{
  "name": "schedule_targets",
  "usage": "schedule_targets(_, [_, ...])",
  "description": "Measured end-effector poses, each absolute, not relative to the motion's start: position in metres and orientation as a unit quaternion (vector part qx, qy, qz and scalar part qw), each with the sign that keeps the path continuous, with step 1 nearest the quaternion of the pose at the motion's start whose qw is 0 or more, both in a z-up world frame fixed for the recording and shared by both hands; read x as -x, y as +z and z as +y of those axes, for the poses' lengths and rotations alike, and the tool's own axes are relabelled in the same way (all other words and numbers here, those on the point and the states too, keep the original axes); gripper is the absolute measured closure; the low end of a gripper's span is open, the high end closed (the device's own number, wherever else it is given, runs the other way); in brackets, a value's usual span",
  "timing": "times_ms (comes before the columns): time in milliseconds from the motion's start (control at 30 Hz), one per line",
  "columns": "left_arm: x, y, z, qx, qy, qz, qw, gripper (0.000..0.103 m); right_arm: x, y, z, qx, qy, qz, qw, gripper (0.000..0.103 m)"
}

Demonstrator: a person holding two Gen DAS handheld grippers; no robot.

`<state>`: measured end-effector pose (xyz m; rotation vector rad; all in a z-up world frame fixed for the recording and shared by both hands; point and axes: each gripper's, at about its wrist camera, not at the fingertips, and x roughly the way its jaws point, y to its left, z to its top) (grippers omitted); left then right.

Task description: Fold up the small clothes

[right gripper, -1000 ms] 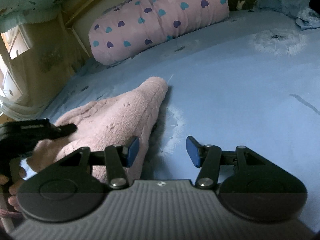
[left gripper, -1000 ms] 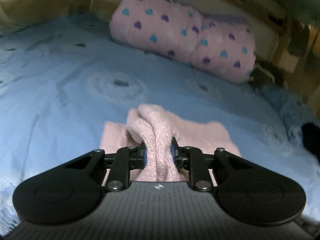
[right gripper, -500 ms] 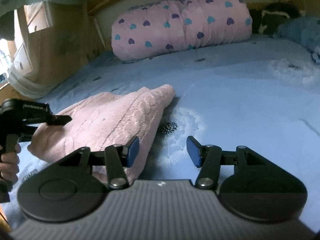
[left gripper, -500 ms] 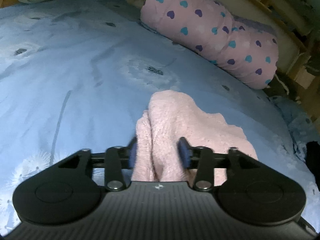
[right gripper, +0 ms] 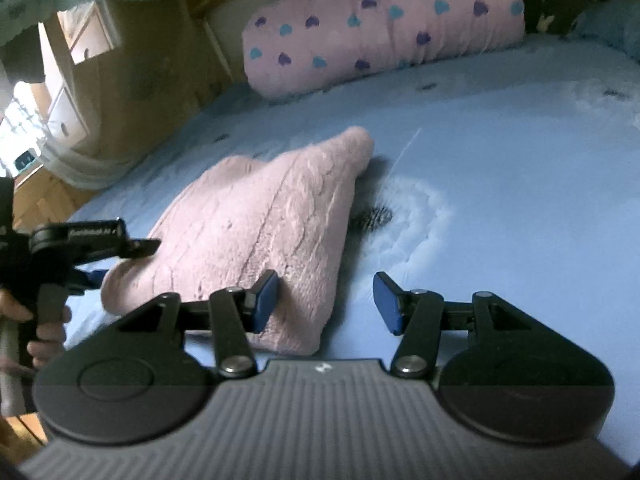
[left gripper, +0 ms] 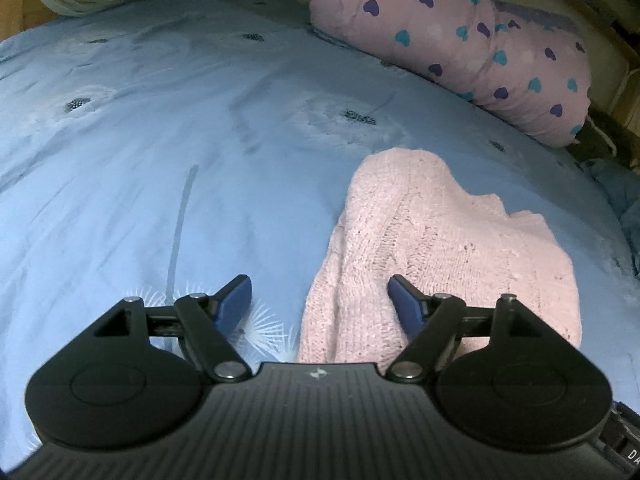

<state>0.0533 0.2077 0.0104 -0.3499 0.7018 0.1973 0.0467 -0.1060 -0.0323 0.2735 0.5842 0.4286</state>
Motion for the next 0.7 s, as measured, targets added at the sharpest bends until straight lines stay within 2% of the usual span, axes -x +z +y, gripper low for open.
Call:
schedule_targets(133, [-0.048,0.019,0.209,0.198,0.066,0.331,0.920,0.022,-0.047,-0.025,-0.111,-0.134,0.205,0.292,0.924,0.048])
schedule_targets(200, [-0.048,0.023,0.210,0.221,0.046,0.325,0.918,0.015,-0.049,-0.020,-0.116,-0.150,0.198,0.292,0.924,0.047])
schedule_targets(233, [-0.050,0.023,0.211,0.232,0.037,0.326,0.916,0.014,-0.051,-0.019,-0.118,-0.161,0.196,0.291,0.923,0.043])
schedule_targets(267, [-0.052,0.024,0.210,0.238,0.030,0.329,0.913,0.013,-0.053,-0.017,-0.119,-0.172,0.197,0.290,0.921,0.033])
schedule_targets(333, [-0.059,0.023,0.208,0.240,0.020,0.345,0.907,0.013,-0.058,-0.014,-0.122,-0.194,0.204,0.286,0.916,0.024])
schedule_targets(500, [-0.077,0.012,0.210,0.247,0.004,0.386,0.889,0.010,-0.080,-0.011,-0.112,-0.193,0.228,0.304,0.905,0.024])
schedule_targets(700, [-0.085,-0.006,0.215,0.275,-0.022,0.383,0.882,0.007,-0.104,-0.025,-0.100,-0.210,0.256,0.331,0.883,0.024])
